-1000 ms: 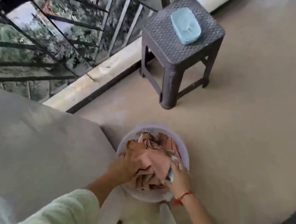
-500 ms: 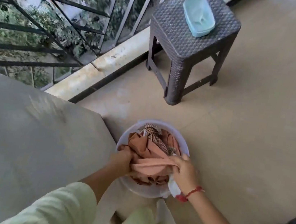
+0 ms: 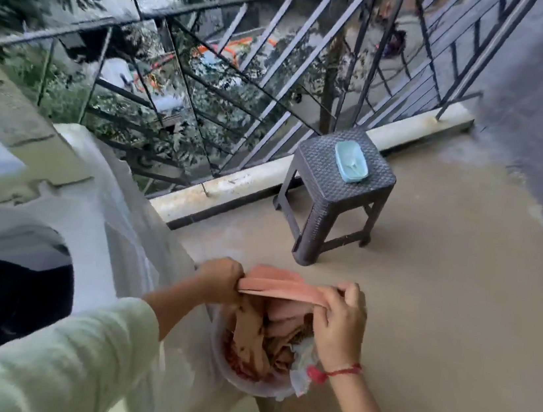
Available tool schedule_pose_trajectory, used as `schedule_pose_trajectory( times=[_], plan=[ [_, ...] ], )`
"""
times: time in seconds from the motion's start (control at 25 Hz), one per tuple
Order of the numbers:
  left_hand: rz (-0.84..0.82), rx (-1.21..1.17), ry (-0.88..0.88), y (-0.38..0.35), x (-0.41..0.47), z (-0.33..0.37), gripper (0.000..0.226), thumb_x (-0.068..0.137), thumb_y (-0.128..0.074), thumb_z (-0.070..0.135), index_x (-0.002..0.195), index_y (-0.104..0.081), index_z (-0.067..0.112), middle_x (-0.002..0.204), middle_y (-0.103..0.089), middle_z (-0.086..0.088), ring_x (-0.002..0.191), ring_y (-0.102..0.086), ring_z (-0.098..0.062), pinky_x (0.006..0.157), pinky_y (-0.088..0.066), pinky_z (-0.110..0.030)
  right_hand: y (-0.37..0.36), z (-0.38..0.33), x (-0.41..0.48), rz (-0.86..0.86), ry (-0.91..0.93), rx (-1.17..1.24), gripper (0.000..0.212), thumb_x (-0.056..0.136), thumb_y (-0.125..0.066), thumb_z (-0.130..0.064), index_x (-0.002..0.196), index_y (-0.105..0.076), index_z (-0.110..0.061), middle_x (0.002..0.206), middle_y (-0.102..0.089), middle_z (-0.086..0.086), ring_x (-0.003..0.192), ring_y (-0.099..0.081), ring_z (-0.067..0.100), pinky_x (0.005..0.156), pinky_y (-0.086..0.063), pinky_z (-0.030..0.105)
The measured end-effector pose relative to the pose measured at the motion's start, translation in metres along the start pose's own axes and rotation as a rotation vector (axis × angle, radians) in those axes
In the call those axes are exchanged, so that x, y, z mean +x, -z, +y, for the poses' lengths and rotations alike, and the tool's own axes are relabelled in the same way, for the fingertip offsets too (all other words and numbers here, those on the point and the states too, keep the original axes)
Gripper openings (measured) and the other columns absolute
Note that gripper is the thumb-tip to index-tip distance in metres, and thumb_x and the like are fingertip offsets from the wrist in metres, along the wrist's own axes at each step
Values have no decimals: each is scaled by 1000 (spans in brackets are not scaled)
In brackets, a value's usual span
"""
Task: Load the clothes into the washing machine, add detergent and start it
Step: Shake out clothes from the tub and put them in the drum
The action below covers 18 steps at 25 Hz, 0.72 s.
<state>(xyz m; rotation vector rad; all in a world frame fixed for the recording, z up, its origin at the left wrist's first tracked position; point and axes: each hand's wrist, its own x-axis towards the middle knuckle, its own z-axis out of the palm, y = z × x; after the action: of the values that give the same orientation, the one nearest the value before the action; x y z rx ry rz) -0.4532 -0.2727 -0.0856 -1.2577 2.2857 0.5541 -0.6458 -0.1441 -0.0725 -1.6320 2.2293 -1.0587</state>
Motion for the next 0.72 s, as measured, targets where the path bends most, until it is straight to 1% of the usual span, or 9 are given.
schedule_pose_trajectory(
  times=[0.12,0.2,0.28,0.36,0.44,0.56,0.6,0.64,0.72],
  plan=[
    [103,-70,-47,59,-37,0,25,73,-63,30,94,-70,16,91,-70,-10,85,-64,-29,66,-49,-32,33,-36,23,107,30,125,31,73,-40,-20,82,-66,-5,89,-57,11,85,-52,24,76,-38,26],
    [269,-108,-75,106,-61,1,18,69,-60,24,83,-67,15,82,-69,-11,81,-63,-31,59,-41,-29,54,-59,40,182,-31,279,39,76,-36,-26,86,-64,-1,82,-60,8,77,-56,24,67,-34,23],
    [490,-75,-114,156,-90,-1,19,66,-55,26,76,-61,11,77,-66,-12,78,-61,-33,59,-39,-29,75,-84,55,255,-46,391,38,74,-36,-23,89,-62,1,79,-60,4,76,-56,21,65,-33,20],
    [656,-17,-150,203,-120,-4,17,68,-60,25,73,-57,9,74,-64,-12,76,-59,-34,57,-35,-29,95,-108,71,299,-3,449,34,71,-38,-20,87,-61,-1,79,-60,2,76,-54,15,65,-37,15],
    [771,16,-149,238,-152,-7,18,69,-66,26,72,-54,13,69,-58,-8,72,-56,-33,56,-33,-28,116,-134,82,347,90,486,32,71,-38,-25,83,-59,-4,71,-56,-10,68,-48,4,65,-36,8],
    [959,-9,-171,269,-188,-8,27,66,-71,34,66,-50,18,63,-51,0,69,-55,-32,55,-33,-28,143,-173,95,455,161,601,12,79,-43,-9,77,-55,-10,64,-55,-23,62,-45,-10,62,-35,7],
    [1013,-37,-184,274,-193,-7,32,66,-72,38,64,-47,18,62,-51,0,66,-52,-30,54,-32,-28,152,-184,99,509,162,657,15,81,-44,-4,73,-52,-14,62,-53,-25,60,-43,-11,60,-34,7],
    [1034,-66,-201,277,-196,-6,37,65,-73,42,62,-45,19,61,-52,0,62,-48,-27,53,-32,-29,159,-194,102,558,161,715,22,83,-45,-1,70,-49,-18,59,-52,-24,59,-41,-10,59,-33,9],
    [919,-45,-245,262,-189,-7,32,66,-74,46,66,-53,22,66,-58,-1,64,-51,-25,56,-39,-29,169,-205,104,620,168,801,28,84,-45,-2,67,-47,-24,58,-51,-23,59,-39,-8,59,-33,11]
  ],
)
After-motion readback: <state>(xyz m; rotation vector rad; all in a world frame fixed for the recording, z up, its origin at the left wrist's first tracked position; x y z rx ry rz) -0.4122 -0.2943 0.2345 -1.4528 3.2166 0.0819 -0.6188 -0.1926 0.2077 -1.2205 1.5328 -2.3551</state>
